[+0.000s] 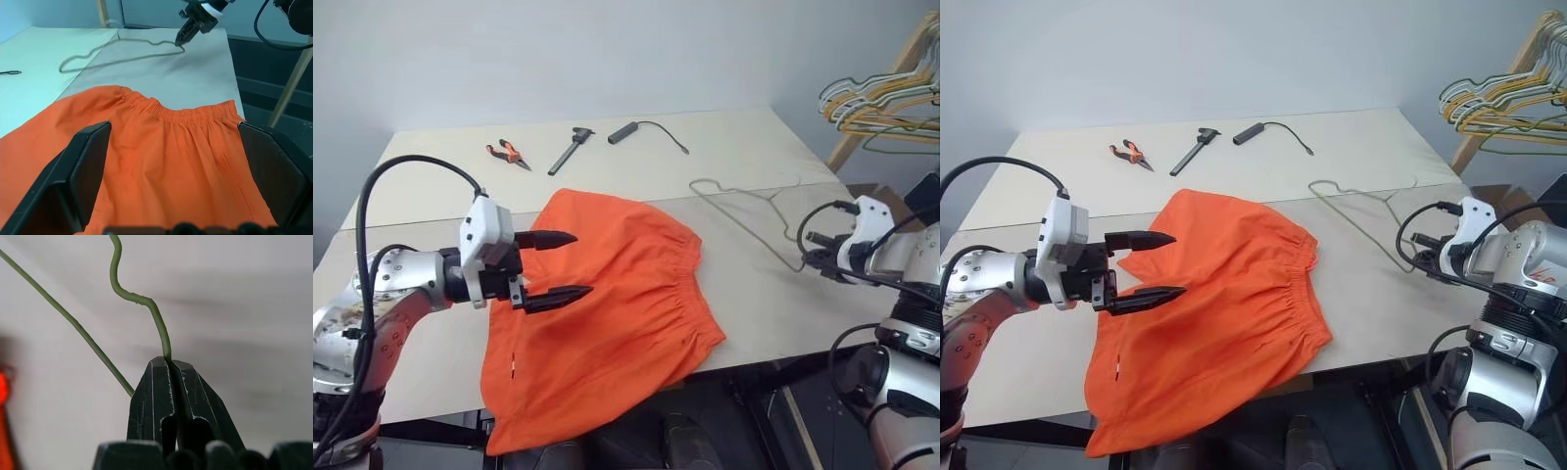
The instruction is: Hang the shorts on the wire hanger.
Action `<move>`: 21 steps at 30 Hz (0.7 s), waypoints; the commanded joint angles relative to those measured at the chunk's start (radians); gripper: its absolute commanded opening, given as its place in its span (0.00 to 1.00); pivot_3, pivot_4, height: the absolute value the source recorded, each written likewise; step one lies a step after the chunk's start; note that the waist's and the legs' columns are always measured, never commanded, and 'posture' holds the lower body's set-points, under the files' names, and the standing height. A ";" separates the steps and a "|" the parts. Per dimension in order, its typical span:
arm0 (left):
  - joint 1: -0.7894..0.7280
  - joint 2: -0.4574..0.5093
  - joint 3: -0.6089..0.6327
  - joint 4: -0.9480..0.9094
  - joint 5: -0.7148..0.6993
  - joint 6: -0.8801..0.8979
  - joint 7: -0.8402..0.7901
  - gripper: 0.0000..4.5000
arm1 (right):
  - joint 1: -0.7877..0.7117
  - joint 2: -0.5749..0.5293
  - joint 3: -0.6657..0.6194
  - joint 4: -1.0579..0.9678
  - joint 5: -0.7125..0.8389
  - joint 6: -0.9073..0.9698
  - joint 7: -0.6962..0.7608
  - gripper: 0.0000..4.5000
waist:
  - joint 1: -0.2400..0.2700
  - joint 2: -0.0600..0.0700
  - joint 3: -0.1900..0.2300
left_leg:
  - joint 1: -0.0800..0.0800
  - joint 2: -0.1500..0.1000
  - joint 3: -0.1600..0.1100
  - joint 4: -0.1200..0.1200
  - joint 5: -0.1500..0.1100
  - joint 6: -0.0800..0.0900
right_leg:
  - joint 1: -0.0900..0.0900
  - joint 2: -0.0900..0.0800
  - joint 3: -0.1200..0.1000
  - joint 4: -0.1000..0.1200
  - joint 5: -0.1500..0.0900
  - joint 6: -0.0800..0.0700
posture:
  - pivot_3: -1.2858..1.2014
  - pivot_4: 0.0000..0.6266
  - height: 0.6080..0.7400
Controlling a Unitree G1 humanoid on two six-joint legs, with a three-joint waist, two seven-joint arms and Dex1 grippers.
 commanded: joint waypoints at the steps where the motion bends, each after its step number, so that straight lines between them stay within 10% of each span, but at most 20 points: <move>1: -0.040 0.006 -0.003 0.002 -0.004 -0.008 0.003 1.00 | -0.026 0.003 -0.032 -0.148 0.036 -0.026 0.017 0.00 | -0.001 0.000 0.000 | 0.000 0.000 0.000 0.000 0.000 0.000 | 0.000 0.000 0.000 0.000 0.000 0.000 | 0.45 0.13 1.00; 11: -0.202 -0.018 -0.055 0.193 0.087 -0.073 -0.016 1.00 | 0.205 -0.147 0.252 -0.489 0.010 -0.645 0.267 0.00 | -0.020 0.000 -0.001 | -0.001 -0.001 0.000 0.000 0.000 0.000 | 0.000 0.000 -0.001 -0.001 0.000 0.001 | 0.44 0.11 1.00; 21: -0.473 -0.059 -0.106 0.561 0.205 -0.171 -0.082 1.00 | 0.238 -0.217 0.421 -0.389 -0.112 -1.362 0.460 0.00 | -0.064 -0.001 -0.002 | 0.000 -0.001 -0.001 0.001 0.001 -0.001 | 0.001 -0.001 0.000 0.000 0.001 0.002 | 0.44 0.07 1.00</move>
